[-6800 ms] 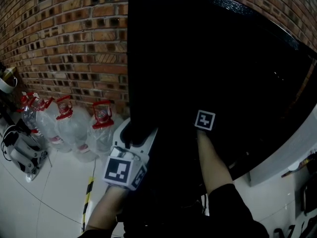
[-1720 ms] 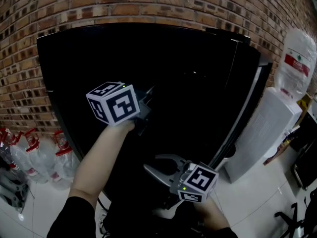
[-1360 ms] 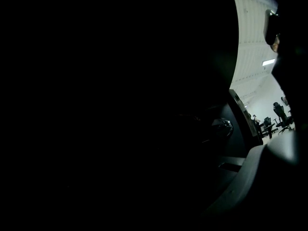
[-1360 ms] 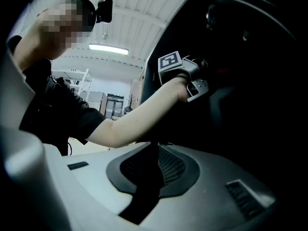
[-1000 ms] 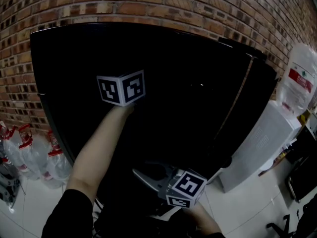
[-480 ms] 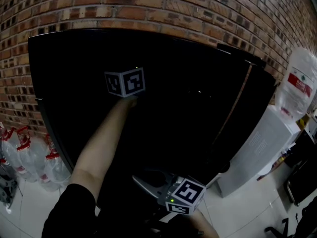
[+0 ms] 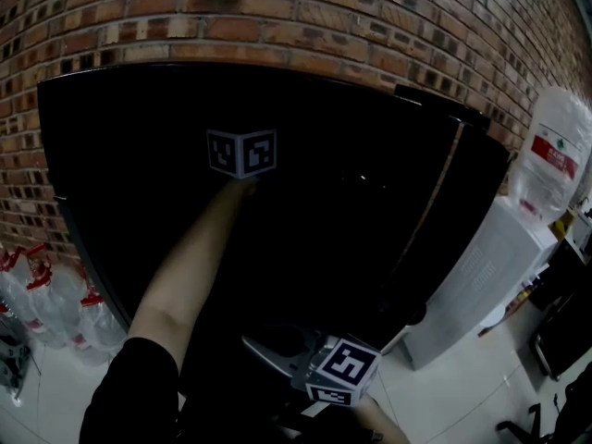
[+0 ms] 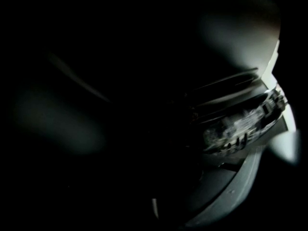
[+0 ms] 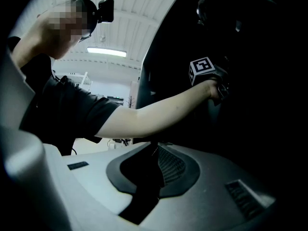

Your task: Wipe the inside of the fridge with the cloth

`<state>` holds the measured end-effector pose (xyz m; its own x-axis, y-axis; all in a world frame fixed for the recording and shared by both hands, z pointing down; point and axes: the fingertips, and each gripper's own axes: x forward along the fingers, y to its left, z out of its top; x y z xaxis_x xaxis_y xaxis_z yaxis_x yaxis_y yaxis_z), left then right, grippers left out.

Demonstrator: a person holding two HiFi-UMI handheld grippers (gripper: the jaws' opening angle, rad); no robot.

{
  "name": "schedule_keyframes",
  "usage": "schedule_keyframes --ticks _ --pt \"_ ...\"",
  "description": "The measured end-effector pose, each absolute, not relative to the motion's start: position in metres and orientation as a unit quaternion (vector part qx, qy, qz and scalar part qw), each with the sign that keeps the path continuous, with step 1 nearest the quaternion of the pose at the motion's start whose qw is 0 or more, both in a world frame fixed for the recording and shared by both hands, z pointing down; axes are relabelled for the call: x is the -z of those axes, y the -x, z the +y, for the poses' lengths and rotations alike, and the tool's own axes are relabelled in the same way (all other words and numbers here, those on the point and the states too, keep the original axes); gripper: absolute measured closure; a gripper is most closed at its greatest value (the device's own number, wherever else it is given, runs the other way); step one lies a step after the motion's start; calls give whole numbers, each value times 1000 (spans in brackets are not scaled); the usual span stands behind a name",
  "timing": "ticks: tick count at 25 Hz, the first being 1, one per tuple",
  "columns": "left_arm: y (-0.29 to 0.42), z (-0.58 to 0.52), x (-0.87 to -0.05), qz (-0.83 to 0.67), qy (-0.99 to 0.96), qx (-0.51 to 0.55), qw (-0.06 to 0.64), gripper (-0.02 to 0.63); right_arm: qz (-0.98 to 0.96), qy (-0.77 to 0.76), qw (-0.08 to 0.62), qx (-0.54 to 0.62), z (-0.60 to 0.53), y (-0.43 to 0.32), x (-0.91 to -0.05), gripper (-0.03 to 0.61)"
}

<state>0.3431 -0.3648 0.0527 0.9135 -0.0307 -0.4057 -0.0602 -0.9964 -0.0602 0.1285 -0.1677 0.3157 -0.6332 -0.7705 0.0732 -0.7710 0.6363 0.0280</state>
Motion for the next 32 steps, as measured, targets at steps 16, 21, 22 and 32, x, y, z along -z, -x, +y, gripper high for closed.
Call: schedule_keyframes --ticks 16,21,22,32 --pt "-284 -378 -91 215 958 -183 54 557 -851 -522 56 3 -195 -143 -320 532" --pt "-254 -334 -124 178 962 -203 31 557 -847 -529 46 -9 -192 -149 -326 532" --pt "-252 -322 -131 163 965 -202 31 557 -847 -529 45 -11 -190 -149 -327 532" --pt "-235 -219 -164 -107 966 -199 -122 557 -854 -519 40 -23 -173 -139 -339 532"
